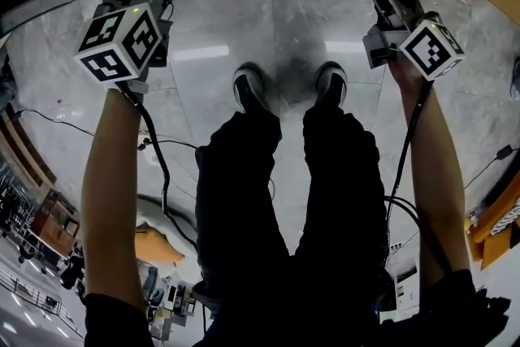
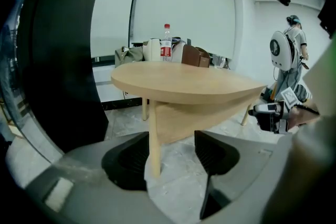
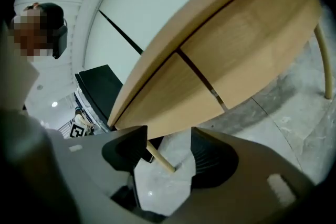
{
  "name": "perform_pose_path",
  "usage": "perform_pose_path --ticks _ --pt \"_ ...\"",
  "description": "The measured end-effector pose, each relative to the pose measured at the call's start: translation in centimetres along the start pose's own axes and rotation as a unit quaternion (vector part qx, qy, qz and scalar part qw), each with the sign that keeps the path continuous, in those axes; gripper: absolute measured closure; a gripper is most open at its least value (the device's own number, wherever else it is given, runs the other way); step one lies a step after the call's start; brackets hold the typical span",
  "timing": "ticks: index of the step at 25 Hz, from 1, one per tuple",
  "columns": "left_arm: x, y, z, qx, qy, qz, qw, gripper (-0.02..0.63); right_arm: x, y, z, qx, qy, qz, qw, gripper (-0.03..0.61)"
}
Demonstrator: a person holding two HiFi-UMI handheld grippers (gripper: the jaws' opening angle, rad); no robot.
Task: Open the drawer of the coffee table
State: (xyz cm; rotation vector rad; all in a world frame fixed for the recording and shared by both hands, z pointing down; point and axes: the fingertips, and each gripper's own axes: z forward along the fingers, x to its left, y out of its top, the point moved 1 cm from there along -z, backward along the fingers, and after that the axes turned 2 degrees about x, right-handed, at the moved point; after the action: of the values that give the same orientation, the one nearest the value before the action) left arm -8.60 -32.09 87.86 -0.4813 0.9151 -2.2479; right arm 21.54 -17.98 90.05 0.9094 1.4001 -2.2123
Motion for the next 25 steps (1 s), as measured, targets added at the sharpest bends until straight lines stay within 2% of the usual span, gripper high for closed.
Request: perform_pose_path --ticks 7,13,17,21,25 --pt "1.3 1.0 2.4 -0.022 -0.011 0.011 0.9996 0.316 -4.1 0.9 2.6 -0.033 0.03 0.02 0.999 0.254" --pt "0.1 1.4 4.2 -0.028 -0.025 0.044 0.9983 0.313 -4.2 2.1 3.8 -0.059 0.072 0.008 0.996 0.199" --pt "-0.2 1.4 4.4 -0.028 -0.026 0.038 0.9986 0.31 -4.4 2.2 3.6 -0.063 0.062 -0.007 0.996 0.198" --pt "-0.1 1.3 4.5 -0.021 -0.032 0.034 0.9987 0.31 -4.6 2.1 3.6 -0.06 0.066 0.005 0.996 0.202" --pt "-0.2 0.9 4.0 -0.008 -0.041 0.042 0.9982 0.31 -4.3 1.3 3.4 -0.035 0.062 -0.01 0.997 0.202"
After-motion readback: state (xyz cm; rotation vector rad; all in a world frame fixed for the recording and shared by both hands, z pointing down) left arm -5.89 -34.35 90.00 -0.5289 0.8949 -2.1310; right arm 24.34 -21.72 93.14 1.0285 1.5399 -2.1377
